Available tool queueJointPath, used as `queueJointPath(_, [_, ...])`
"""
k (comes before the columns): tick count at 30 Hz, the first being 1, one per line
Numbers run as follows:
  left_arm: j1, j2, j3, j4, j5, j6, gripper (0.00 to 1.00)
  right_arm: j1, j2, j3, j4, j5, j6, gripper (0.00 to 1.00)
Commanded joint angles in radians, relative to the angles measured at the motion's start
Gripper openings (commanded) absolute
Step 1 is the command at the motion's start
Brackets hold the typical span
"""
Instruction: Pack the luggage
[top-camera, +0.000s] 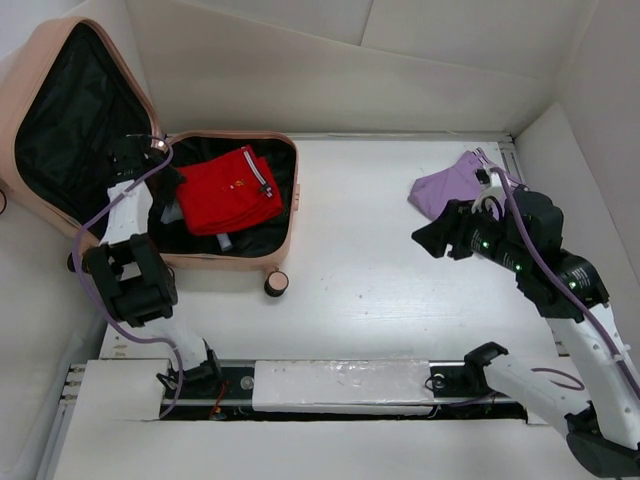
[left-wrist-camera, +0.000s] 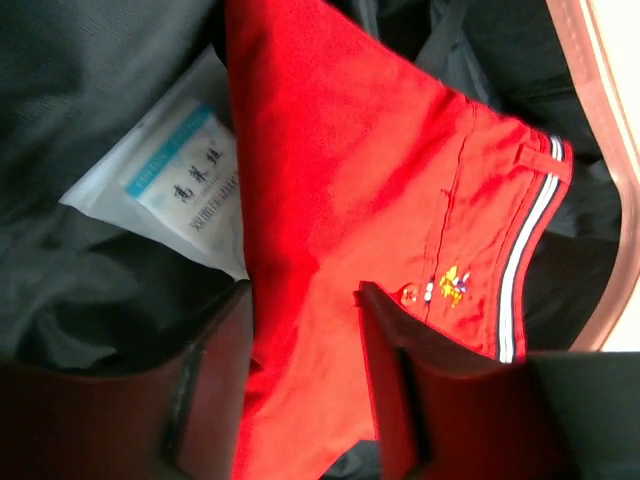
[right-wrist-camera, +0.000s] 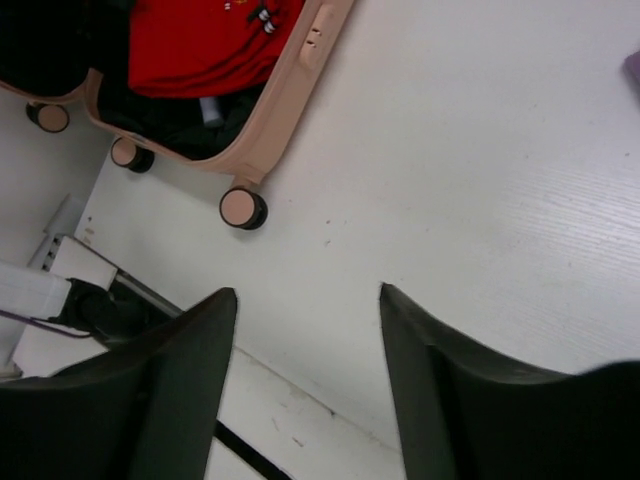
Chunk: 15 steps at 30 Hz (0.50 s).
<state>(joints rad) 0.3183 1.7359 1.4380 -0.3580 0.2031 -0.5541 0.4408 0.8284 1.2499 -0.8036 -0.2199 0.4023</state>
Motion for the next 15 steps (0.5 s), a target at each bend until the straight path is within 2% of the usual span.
queueJointPath(1, [0.004,-0.126,0.041,0.060,0.015,-0.007,0.46,0.010,0.015,0.014,0.026,0.079,0.004,0.68])
queueJointPath(3, [-0.031,-0.191,0.050,0.095,-0.039,-0.007,0.58,0.010,0.044,0.037,0.011,0.092,0.004,0.71])
queueJointPath(6, [-0.155,-0.275,0.102,0.122,-0.093,-0.017,0.60,0.010,0.090,0.106,-0.011,0.103,0.004,0.71])
queueJointPath(7, [-0.271,-0.276,0.123,0.122,-0.111,0.005,0.60,0.010,0.103,0.127,-0.011,0.125,0.004,0.71])
queueJointPath(10, [-0.477,-0.236,0.231,0.079,-0.180,0.014,0.59,0.010,0.132,0.224,-0.036,0.165,0.013,0.71])
queueJointPath(11, [-0.612,-0.195,0.242,0.079,-0.191,-0.009,0.57,0.010,0.143,0.270,-0.049,0.198,0.023,0.71])
queueJointPath(15, [-0.911,-0.041,0.254,0.125,-0.222,-0.087,0.57,0.010,0.143,0.379,-0.088,0.315,0.032,0.67])
